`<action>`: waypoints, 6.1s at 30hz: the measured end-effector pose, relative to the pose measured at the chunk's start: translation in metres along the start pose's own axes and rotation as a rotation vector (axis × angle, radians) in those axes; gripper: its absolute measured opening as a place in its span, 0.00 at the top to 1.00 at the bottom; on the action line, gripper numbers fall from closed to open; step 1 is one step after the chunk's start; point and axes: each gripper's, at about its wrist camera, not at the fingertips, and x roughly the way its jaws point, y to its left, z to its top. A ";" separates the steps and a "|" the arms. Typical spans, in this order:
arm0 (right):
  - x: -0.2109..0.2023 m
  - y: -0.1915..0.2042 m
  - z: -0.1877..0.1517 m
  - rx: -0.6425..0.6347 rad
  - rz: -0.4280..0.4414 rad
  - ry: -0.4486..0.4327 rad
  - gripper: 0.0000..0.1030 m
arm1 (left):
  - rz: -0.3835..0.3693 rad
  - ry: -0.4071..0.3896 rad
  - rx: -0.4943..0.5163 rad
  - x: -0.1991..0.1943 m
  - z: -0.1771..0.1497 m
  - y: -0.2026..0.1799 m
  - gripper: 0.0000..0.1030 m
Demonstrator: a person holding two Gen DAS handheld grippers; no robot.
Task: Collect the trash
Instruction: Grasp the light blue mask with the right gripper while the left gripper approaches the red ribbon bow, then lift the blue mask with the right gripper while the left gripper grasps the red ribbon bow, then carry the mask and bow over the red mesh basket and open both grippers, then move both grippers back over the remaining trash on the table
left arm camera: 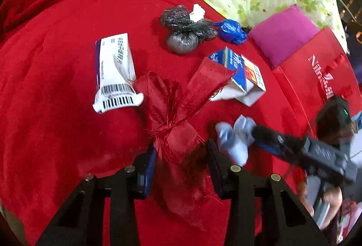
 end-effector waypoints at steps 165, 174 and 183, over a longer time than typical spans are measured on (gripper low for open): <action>-0.363 -0.143 -0.125 0.116 -0.341 -0.998 0.42 | -0.181 -0.246 0.794 -0.033 -0.049 -0.355 0.31; -0.338 -0.085 -0.116 -0.075 -0.361 -1.027 0.42 | 0.004 -0.260 0.641 -0.051 -0.042 -0.231 0.30; -0.272 0.007 -0.110 -0.386 -0.326 -0.971 0.35 | 0.221 -0.306 0.403 -0.078 -0.025 -0.096 0.31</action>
